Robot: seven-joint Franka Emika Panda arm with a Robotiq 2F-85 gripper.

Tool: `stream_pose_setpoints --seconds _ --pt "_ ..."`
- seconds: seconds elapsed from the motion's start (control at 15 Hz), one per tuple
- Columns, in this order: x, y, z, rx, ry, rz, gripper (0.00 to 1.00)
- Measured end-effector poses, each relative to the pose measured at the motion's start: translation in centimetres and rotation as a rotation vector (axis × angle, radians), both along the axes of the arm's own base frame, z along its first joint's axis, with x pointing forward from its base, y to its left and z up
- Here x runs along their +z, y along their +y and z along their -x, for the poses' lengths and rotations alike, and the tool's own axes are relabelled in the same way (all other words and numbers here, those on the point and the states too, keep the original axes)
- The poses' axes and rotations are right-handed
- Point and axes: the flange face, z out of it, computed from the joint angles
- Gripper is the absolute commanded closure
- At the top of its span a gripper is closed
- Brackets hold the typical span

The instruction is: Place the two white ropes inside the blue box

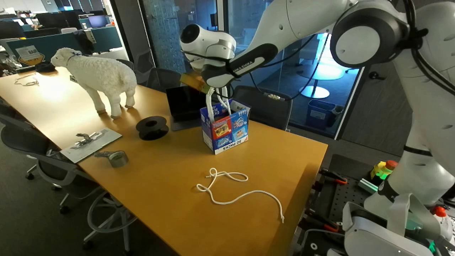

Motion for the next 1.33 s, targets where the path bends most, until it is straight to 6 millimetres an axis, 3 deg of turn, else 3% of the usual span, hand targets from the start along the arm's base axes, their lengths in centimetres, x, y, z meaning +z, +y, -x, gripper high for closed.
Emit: stream_pose_setpoints --seconds 0.47,0.73,1.0,1.2,1.33 --pt "-0.6 0.0 0.0 0.037 0.044 -0.017 0.03" --pt "-0.9 2.8 0.3 0.183 0.118 -0.115 0.0" --pt "-1.4 6.7 2.1 0.352 0.186 -0.208 0.0" --pt "-3.8 8.9 4.3 0.504 0.243 -0.204 0.0" --pt "-6.9 9.8 5.9 0.606 0.278 -0.2 0.0"
